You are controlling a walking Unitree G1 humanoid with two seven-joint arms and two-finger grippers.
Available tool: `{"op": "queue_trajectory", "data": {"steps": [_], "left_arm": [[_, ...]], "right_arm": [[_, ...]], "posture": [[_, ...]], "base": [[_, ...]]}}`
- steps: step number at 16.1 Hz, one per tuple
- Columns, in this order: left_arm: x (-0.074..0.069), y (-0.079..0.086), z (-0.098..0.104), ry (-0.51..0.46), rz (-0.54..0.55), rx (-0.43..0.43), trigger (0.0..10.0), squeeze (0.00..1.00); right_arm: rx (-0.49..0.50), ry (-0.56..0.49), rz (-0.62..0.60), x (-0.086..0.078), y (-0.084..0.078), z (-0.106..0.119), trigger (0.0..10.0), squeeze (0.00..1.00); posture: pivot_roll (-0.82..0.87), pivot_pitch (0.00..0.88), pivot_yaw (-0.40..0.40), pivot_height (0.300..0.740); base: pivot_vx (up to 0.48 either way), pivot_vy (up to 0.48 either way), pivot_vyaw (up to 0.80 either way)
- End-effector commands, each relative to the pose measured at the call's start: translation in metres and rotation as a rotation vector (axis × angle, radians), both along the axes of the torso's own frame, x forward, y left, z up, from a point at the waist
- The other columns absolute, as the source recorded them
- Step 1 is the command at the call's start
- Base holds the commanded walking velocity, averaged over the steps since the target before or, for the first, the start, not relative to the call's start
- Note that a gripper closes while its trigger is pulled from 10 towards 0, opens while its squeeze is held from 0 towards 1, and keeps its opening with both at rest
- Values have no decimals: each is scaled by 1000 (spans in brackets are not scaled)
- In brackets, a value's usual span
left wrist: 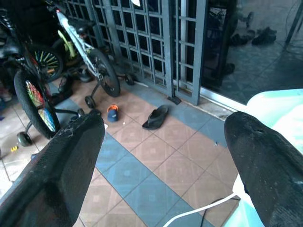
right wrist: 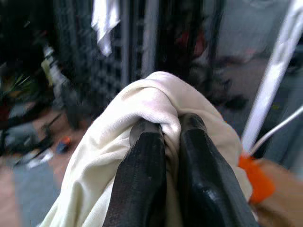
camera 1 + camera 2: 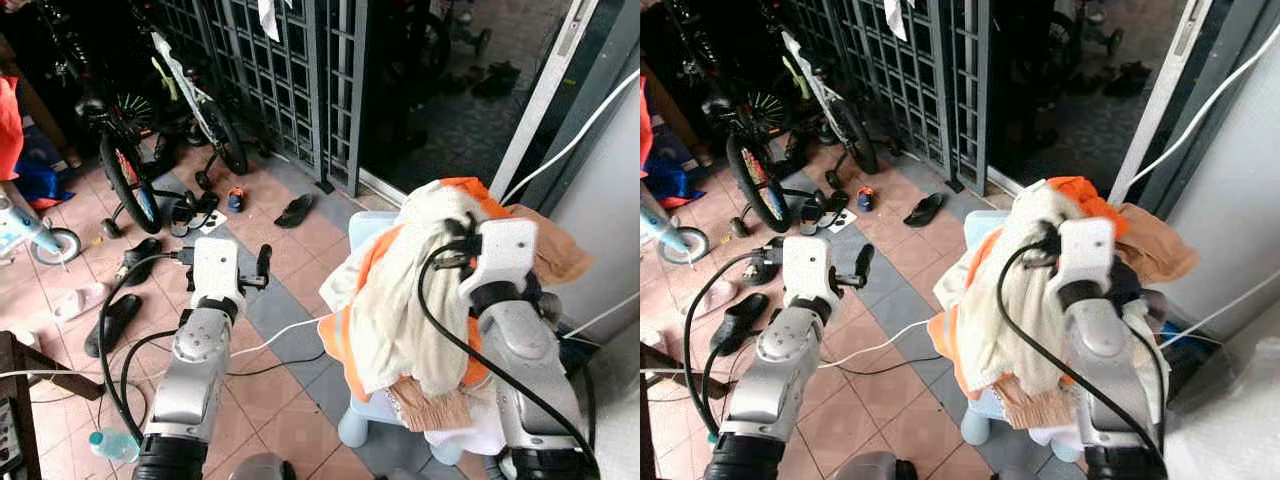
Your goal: Clothes washing
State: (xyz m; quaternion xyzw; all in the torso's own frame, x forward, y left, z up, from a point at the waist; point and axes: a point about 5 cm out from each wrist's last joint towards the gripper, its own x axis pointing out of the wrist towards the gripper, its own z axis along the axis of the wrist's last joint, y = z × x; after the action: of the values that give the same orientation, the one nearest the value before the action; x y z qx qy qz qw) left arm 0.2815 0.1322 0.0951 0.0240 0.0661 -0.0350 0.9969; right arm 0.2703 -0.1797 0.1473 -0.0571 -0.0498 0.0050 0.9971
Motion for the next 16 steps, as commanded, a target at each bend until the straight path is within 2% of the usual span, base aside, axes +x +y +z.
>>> {"op": "queue_trajectory", "data": {"steps": [1,2,3,4,6,10,16], "left_arm": [[0,6,0,-3,12,13,10000,0],[-1,10,-1,1,22,17,10000,0],[-3,12,-4,9,22,16,10000,0],[-1,11,-4,10,14,16,10000,0],[2,6,-1,-11,-6,26,10000,0],[1,6,-2,-5,6,18,10000,0],[0,6,-4,9,4,10,10000,0]], "right_arm": [[27,-60,-84,-8,-10,12,3961,0],[46,-17,-115,-16,-14,4,10000,0],[41,6,-109,-22,-13,-4,10000,0],[43,31,-106,-19,-11,-8,10000,0],[34,9,-102,-10,-10,-2,10000,0],[16,26,-75,-6,-11,-5,10000,0],[4,38,-41,-6,-5,-10,10000,0]], "posture": [[-45,0,87,740],[-50,0,89,740],[-55,0,95,740],[-55,0,96,740],[-54,0,95,740],[-46,0,79,740],[-49,0,82,740]], "base": [[0,0,0],[0,0,0],[0,0,0],[0,0,0],[0,0,-788],[0,-123,-797],[0,-256,-70]]}}
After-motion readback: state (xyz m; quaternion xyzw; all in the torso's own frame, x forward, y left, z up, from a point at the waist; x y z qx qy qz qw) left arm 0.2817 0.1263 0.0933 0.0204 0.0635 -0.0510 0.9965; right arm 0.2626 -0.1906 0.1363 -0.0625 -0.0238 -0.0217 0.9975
